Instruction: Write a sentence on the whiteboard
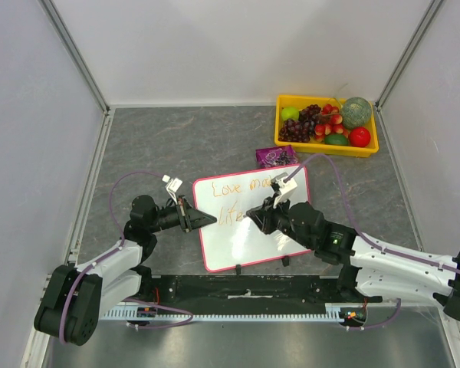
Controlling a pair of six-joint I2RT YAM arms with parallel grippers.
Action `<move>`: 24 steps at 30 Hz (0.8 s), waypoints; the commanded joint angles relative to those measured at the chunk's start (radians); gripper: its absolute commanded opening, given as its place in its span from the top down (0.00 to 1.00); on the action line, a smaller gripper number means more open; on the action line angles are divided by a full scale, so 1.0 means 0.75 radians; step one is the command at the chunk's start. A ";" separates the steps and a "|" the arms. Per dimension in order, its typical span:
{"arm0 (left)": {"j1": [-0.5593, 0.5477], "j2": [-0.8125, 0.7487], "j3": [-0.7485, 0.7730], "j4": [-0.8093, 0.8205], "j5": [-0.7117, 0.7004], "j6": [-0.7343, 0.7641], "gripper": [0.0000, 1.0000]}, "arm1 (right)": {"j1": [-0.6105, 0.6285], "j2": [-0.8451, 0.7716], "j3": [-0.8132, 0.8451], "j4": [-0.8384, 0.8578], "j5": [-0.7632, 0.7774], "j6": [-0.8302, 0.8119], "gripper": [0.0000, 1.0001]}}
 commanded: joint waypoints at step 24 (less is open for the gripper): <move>-0.013 0.018 -0.004 -0.070 -0.081 0.246 0.98 | -0.009 -0.221 0.076 -0.098 0.167 0.006 1.00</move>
